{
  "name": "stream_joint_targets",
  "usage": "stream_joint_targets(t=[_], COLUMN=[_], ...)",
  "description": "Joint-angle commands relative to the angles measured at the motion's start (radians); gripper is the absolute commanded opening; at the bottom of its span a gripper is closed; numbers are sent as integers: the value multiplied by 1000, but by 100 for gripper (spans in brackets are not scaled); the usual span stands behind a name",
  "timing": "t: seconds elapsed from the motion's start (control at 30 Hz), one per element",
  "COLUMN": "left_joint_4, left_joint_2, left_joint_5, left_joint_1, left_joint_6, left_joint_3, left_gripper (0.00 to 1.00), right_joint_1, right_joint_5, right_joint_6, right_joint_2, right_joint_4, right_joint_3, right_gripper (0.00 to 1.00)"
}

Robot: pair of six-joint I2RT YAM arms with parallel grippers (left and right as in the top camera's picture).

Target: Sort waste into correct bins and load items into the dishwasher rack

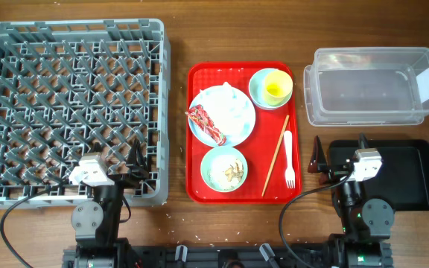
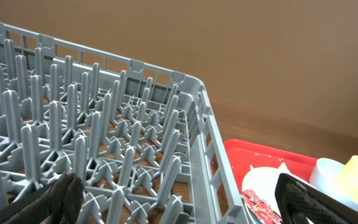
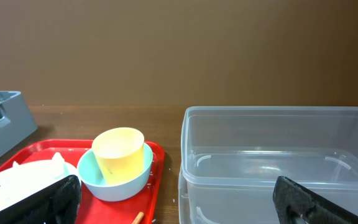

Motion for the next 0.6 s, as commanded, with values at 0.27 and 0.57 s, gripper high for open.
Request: stream_joint_targets(t=[0.27,0.57], left_joint_4=[-5,18], left_joint_2=[2,2], left_joint_5=[-17,3], left_joint_1=[4,3], left_joint_6=[13,5], left_joint_3=[-5,-5], left_gripper=[100,100], right_joint_1=[0,0], right_joint_5=[10,10], right_joint_6=[10,11], right_joint_2=[6,6], right_joint_4=[3,3], right_joint_3=[-1,-1], right_gripper=[100,100])
